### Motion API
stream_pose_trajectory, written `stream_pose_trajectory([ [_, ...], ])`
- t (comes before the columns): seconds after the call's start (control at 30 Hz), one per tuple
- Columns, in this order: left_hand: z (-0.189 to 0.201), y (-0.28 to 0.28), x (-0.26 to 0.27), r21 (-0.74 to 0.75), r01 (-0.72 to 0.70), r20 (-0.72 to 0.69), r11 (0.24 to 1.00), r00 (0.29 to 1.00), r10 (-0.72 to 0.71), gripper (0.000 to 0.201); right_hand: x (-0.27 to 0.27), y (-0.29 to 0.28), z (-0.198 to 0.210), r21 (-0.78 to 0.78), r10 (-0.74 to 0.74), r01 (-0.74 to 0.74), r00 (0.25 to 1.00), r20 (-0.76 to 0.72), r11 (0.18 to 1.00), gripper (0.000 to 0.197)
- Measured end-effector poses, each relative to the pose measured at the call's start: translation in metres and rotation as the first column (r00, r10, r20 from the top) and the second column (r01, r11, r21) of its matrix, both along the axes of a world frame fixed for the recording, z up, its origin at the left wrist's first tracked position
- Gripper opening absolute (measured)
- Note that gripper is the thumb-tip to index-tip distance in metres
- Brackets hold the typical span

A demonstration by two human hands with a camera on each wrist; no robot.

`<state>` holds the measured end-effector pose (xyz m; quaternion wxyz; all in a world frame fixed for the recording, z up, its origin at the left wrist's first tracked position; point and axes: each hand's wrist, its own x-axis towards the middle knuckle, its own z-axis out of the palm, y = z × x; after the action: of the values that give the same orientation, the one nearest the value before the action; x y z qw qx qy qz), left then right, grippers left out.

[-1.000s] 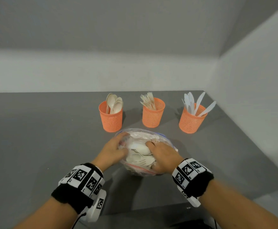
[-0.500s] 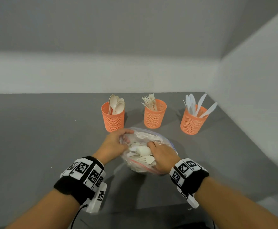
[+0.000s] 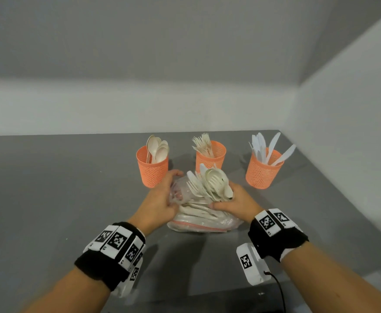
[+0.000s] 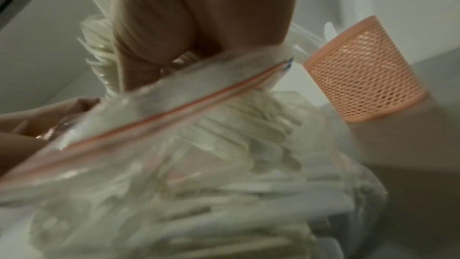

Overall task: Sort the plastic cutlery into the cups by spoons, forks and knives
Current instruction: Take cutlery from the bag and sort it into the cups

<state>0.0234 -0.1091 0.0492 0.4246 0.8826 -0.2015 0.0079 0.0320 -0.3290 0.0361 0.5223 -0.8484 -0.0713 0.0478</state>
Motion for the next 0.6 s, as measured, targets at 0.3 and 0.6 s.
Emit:
stream_pose_trajectory([
  [0.3,0.004,-0.02,0.023,0.135,0.014,0.149,0.991,0.988,-0.034,0.051,-0.003,-0.006,0.004,0.235,-0.126,0.153,0.984,-0.124,0.96,0.039],
  [0.6,-0.034,-0.066,0.007,0.71,0.208,-0.017,0.673,0.96,-0.279,0.088,0.006,-0.02,0.026,0.582,-0.225,0.281,0.96,-0.169,0.763,0.013],
])
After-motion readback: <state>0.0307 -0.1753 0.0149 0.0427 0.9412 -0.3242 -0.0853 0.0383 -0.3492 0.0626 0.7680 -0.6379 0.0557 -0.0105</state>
